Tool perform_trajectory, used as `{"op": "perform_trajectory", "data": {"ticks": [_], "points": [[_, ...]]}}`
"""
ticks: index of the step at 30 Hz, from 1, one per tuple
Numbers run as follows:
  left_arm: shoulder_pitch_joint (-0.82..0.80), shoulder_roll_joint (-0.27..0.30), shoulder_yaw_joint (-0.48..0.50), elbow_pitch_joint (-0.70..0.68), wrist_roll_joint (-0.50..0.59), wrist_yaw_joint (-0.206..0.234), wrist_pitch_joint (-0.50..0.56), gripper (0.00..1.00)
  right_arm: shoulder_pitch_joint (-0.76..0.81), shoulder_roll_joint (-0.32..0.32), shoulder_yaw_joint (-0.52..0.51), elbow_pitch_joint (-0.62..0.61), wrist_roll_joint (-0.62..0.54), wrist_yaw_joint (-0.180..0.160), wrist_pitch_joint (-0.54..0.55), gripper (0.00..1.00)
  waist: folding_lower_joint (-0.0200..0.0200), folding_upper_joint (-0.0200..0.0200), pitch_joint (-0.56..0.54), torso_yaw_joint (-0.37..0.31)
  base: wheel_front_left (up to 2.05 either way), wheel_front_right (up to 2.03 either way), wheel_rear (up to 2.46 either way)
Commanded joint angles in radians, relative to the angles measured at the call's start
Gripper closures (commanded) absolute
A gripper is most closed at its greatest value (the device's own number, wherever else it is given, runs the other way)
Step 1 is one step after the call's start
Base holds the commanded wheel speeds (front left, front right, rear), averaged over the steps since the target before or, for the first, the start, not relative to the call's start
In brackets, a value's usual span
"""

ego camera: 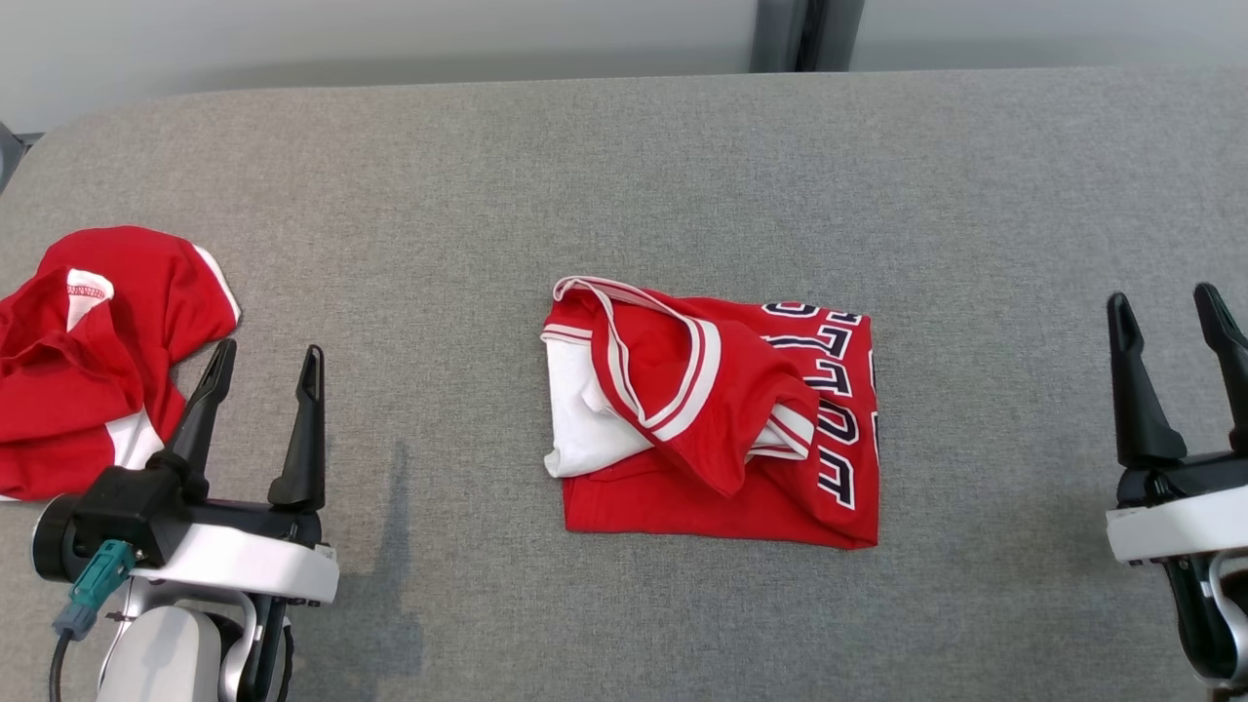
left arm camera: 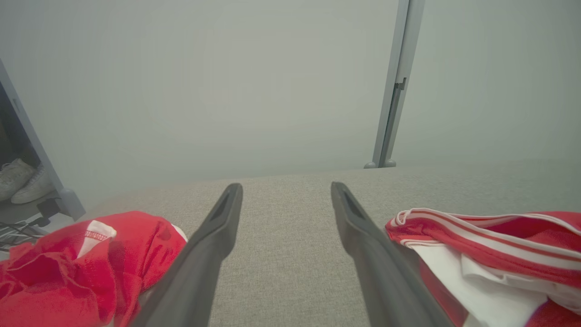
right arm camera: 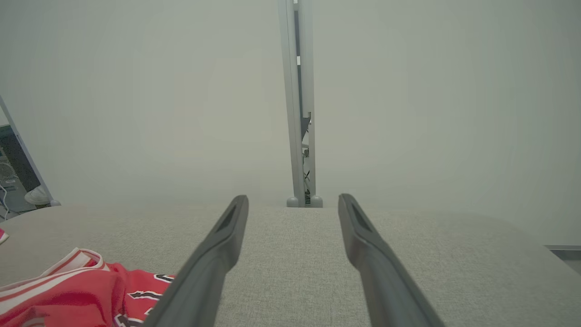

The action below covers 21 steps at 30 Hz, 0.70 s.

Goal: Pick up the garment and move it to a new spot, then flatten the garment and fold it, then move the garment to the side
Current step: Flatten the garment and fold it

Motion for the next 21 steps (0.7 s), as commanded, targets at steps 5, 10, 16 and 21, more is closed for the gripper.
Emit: {"op": "perform_trajectory", "data": {"ticks": [5, 10, 16, 21], "points": [[0.013, 0.007, 0.001, -0.002, -0.005, 0.008, -0.003, 0.0, 0.041, 0.0, -0.039, 0.025, -0.004, 0.0, 0.005, 0.0, 0.0, -0.0001, -0.005, 0.002, 0.0, 0.0, 0.0], [0.01, 0.011, -0.003, -0.008, -0.011, 0.009, -0.002, 0.0, 0.04, 0.005, -0.039, 0.03, -0.003, 0.0, 0.003, 0.0, 0.0, -0.0001, -0.006, 0.002, 0.0, 0.0, 0.0], [0.002, 0.015, -0.008, -0.013, -0.014, 0.011, -0.001, 0.0, 0.021, 0.001, -0.036, 0.037, -0.008, 0.0, 0.018, 0.0, 0.0, -0.0001, -0.001, 0.003, 0.0, 0.0, 0.0], [-0.013, 0.015, -0.016, -0.015, -0.018, 0.012, -0.001, 0.0, -0.002, -0.007, -0.012, 0.047, 0.0, 0.0, 0.047, 1.0, 0.0, -0.0001, 0.009, 0.016, 0.0, 0.0, 0.0]]}}
